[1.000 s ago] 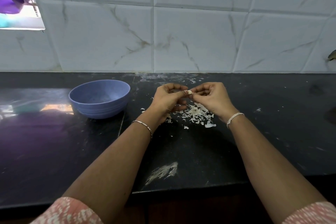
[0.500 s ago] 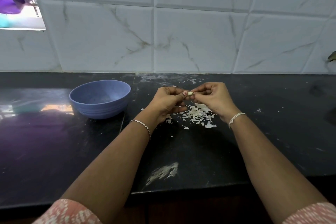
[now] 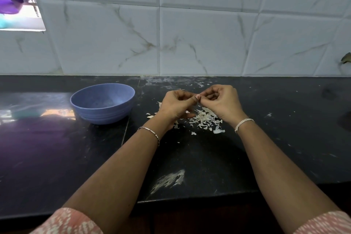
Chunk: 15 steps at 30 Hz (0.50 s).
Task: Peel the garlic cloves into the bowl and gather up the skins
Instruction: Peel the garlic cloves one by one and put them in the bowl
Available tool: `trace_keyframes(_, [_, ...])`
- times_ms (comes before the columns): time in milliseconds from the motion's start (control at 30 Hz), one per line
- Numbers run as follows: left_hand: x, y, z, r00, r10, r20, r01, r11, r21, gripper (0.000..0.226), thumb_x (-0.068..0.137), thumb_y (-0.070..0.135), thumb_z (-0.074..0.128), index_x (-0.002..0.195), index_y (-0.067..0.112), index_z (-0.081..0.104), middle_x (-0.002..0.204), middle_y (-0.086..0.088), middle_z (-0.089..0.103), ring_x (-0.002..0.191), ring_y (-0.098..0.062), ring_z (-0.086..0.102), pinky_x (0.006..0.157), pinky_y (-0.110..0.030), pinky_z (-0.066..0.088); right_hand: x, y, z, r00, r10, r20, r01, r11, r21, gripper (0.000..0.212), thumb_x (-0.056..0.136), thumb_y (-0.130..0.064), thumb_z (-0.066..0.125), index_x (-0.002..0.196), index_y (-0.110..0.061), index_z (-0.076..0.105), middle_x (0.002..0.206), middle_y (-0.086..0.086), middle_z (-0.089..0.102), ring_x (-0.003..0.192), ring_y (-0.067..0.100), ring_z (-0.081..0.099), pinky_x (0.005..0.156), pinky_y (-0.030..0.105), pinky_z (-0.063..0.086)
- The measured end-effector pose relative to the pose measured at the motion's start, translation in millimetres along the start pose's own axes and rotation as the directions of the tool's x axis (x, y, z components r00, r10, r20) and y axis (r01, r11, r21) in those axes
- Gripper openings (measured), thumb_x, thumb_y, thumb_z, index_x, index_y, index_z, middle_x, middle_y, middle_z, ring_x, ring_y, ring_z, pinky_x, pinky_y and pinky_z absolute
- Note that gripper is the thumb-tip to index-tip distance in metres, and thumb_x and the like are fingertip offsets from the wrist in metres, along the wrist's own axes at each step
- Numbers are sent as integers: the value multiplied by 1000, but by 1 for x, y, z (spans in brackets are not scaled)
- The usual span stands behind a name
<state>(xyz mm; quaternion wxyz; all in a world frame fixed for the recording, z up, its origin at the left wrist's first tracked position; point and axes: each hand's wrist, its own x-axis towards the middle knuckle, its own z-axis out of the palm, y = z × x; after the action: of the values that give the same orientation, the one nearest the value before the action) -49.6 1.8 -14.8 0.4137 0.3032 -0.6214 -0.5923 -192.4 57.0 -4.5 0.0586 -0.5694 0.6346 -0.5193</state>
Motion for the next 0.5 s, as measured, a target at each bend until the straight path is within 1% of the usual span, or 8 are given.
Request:
trace_keyframes(100, [2,-2,1,999,18,-26,-17,999,40,13,90,18,70,92,5,68,78,-6,62,62,-12,58,52,-25,55,0,-1,0,999,-35,-7,35,998,-43,4,76,-19,78,76,-17,75,68,-3,71,63,7,67,65,24,58])
trace_keyframes(167, [4,-3,2,998,33,-46,-29,997,78,16,92,19,67,92,3,67,77,-8,62,59,-13,58,51,-26,55,1,-1,0,999,-34,-15,33,999,-43,4,76,-19,78,74,-18,74,67,-2,71,63,7,65,64,26,58])
trace_keyframes(267, [5,-3,3,998,40,-57,-36,996,79,21,94,19,64,96,-2,67,81,-10,62,58,-13,58,50,-26,55,1,0,2,1000,25,-11,-25,999,21,6,75,-17,80,74,-16,74,70,2,72,68,16,69,69,33,60])
trace_keyframes(333, [4,-2,1,999,34,-23,-33,998,56,16,94,16,64,96,1,67,84,-10,63,60,-12,59,51,-25,55,1,0,2,997,79,-10,-78,992,95,6,74,-13,79,74,-13,73,72,7,73,73,25,71,72,38,61])
trace_keyframes(367, [3,-2,1,999,32,2,-32,998,56,11,94,14,64,97,3,67,85,-9,63,61,-12,60,52,-25,56,2,1,2,994,107,-9,-105,986,132,5,75,-10,78,75,-11,73,73,10,73,73,27,71,73,40,61])
trace_keyframes(433, [2,-2,0,999,32,35,-34,997,69,10,93,9,65,101,4,68,87,-7,63,63,-11,61,54,-25,57,1,-1,0,987,160,10,-158,965,211,4,77,-4,73,78,-7,72,75,13,73,67,22,70,70,37,60])
trace_keyframes(500, [1,-2,1,999,24,38,-26,999,38,14,93,8,64,105,1,66,89,-9,63,62,-10,61,55,-25,58,1,0,-1,981,192,11,-189,953,235,4,78,-3,71,79,-7,71,75,12,72,63,15,67,66,31,56])
